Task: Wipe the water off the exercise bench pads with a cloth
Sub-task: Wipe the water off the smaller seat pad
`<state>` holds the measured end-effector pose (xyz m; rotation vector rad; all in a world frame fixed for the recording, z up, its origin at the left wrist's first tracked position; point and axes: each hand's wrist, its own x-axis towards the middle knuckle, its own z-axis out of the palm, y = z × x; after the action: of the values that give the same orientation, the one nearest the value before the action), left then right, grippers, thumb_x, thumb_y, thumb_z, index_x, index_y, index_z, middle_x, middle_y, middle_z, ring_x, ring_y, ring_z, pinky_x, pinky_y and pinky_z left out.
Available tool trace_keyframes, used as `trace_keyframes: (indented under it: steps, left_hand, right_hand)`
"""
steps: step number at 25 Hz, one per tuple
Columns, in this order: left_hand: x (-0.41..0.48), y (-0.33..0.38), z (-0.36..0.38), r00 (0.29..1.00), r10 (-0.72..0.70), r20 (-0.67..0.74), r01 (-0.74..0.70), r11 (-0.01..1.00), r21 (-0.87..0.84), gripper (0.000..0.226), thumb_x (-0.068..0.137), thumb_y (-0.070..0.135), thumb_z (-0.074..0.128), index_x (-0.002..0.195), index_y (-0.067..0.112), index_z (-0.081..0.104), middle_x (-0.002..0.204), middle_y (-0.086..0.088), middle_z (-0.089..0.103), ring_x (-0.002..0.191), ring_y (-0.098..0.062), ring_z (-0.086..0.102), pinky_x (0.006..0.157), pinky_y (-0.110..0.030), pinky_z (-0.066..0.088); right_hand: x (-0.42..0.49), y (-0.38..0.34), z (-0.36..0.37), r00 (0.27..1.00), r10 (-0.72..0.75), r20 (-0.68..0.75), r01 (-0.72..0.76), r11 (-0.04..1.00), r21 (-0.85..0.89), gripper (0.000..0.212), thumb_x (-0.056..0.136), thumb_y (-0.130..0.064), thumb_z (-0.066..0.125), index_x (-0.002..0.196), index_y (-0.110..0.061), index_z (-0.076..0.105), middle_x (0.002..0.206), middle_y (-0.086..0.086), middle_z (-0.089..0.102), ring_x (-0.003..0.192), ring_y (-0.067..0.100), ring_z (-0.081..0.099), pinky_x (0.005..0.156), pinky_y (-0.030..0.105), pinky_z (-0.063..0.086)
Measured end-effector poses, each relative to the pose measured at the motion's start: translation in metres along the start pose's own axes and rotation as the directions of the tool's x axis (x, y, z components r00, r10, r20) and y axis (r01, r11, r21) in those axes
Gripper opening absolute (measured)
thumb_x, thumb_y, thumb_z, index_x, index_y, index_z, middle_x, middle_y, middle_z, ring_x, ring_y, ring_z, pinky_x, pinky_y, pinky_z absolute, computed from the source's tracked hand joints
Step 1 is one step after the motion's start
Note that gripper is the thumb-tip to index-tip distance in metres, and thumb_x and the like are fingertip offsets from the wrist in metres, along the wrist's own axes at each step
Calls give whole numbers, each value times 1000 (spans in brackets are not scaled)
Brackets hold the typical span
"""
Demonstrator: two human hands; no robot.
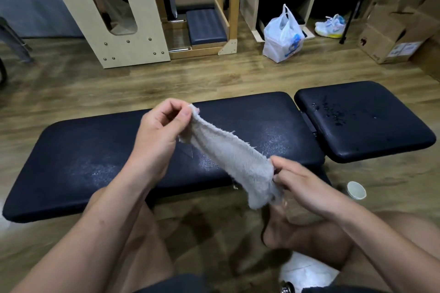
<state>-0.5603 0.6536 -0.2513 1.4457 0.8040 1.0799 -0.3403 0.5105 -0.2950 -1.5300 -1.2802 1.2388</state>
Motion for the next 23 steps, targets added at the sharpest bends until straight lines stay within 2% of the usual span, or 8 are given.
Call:
trace_keyframes:
  steps: [4, 6, 8, 11, 13, 17, 20, 23]
  left_hand:
    - [10, -9, -10, 998, -25, -60, 24, 999, -21, 13, 95, 8, 60, 88, 15, 68, 79, 11, 68, 75, -5, 58, 75, -17, 47]
    - [15, -15, -17, 998, -40, -55, 43, 997, 61, 12, 93, 9, 63, 92, 17, 72, 83, 14, 73, 79, 0, 62, 76, -13, 48]
    - [24, -21, -26, 996, -60, -70, 68, 991, 114, 14, 92, 9, 63, 88, 19, 73, 84, 15, 74, 80, 2, 63, 75, -12, 48]
    - [48, -24, -45, 992, -66, -110, 77, 992, 95, 22, 95, 2, 58, 83, 19, 67, 79, 16, 72, 75, 3, 61, 74, -11, 48]
    - [69, -23, -55, 988, -44, -147, 61, 992, 113, 24, 96, 1, 56, 84, 21, 64, 76, 17, 69, 72, 3, 58, 72, -11, 45]
    - [98, -19, -67, 977, -13, -214, 43, 989, 138, 22, 95, 11, 60, 82, 26, 69, 73, 17, 64, 66, -1, 45, 63, -17, 34]
    - [86, -33, -63, 979, -37, -201, 76, 978, 194, 23, 94, 3, 60, 85, 23, 68, 72, 19, 68, 64, 6, 50, 64, -8, 37]
    - [42, -74, -51, 948, -282, -149, 319, 846, 428, 17, 90, 1, 66, 83, 16, 72, 67, 15, 70, 59, 10, 55, 57, -3, 39]
  right_hand:
    - [2, 7, -29, 969, 52, 242, -67, 996, 55, 13, 91, -24, 59, 100, -18, 65, 82, -1, 60, 74, 14, 48, 64, 28, 36]
    - [6, 10, -46, 877, 173, 449, -220, 974, 56, 22, 88, -23, 67, 106, -10, 66, 81, 1, 62, 69, 14, 48, 56, 25, 33]
    - [18, 11, -62, 799, 262, 541, -248, 964, -101, 21, 81, -31, 75, 91, -14, 68, 76, -1, 61, 67, 13, 49, 55, 22, 34]
    - [51, -5, -91, 904, 267, 334, -158, 934, -319, 25, 75, -39, 75, 76, -16, 67, 67, 1, 61, 62, 14, 51, 58, 24, 40]
    - [78, -30, -111, 984, 134, 114, -84, 928, -363, 19, 74, -35, 74, 81, -18, 71, 72, 6, 66, 67, 14, 54, 66, 28, 41]
    - [119, -69, -140, 962, -201, -185, 132, 935, -330, 12, 73, -30, 72, 84, -26, 72, 74, -11, 70, 69, 0, 55, 65, 9, 42]
    - [130, -43, -137, 935, -289, -205, 154, 853, -499, 15, 80, -12, 74, 90, -24, 71, 82, -3, 71, 72, 4, 57, 67, 6, 41]
    - [122, 23, -121, 995, -91, -26, 49, 730, -682, 35, 76, -14, 79, 73, -46, 64, 78, -7, 73, 73, 10, 67, 73, 21, 49]
